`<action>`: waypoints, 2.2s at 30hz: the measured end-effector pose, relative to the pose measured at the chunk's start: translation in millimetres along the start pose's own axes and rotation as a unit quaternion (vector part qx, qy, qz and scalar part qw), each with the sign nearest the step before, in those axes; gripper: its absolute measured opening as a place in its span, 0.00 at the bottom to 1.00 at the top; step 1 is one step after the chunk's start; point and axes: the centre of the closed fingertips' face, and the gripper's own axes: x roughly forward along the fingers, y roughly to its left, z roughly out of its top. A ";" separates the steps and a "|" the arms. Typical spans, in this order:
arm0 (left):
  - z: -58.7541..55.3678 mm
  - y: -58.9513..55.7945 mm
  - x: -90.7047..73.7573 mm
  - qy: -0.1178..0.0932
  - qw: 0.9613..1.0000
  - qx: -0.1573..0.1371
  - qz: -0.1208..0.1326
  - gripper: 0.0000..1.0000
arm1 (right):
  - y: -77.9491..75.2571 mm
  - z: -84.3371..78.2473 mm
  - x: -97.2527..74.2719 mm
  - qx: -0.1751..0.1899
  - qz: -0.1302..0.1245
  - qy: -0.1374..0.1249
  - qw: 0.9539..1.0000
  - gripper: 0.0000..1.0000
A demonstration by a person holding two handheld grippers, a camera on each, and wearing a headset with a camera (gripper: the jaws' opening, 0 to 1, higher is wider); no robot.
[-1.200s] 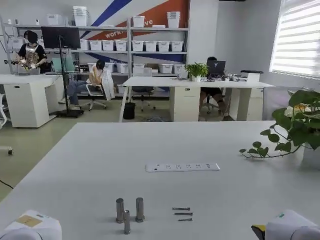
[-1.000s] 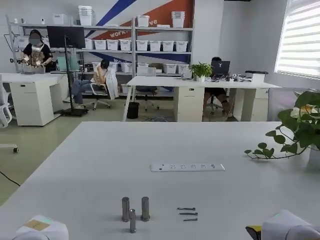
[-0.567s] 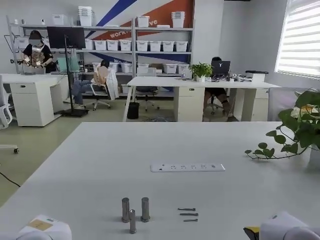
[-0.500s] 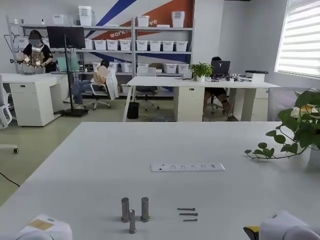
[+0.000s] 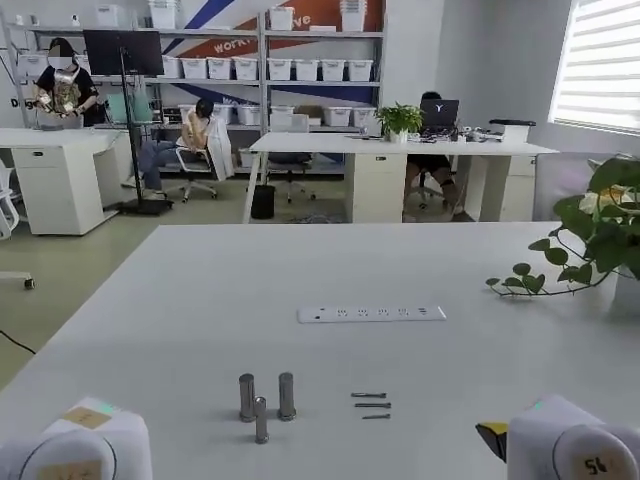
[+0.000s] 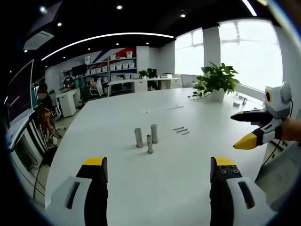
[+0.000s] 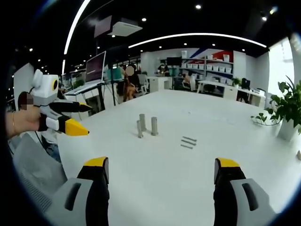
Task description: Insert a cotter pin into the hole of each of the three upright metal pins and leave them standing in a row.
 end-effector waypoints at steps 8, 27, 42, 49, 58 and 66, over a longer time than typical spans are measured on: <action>1.2 -1.8 -0.9 -0.010 1.000 -0.003 0.000 0.89 | 1.7 -0.1 -0.6 0.003 0.002 -0.010 1.000 0.90; -2.3 -8.0 1.5 -0.011 1.000 0.009 -0.009 0.86 | 0.4 -7.9 -3.7 0.010 0.001 -0.006 1.000 0.85; -5.6 -12.3 2.3 -0.005 1.000 0.013 -0.018 0.78 | -3.0 -3.3 -4.6 0.009 -0.001 -0.008 1.000 0.86; -6.1 -4.2 13.9 -0.008 1.000 0.011 -0.023 0.67 | -3.9 -2.9 -2.1 0.013 0.002 -0.011 1.000 0.82; -5.5 8.8 46.8 -0.002 0.999 0.031 -0.044 0.60 | -5.9 -3.1 4.9 0.025 0.010 -0.010 1.000 0.76; -4.0 9.8 75.5 0.000 0.997 0.041 -0.063 0.54 | -5.4 -1.2 9.9 0.021 0.016 -0.008 1.000 0.72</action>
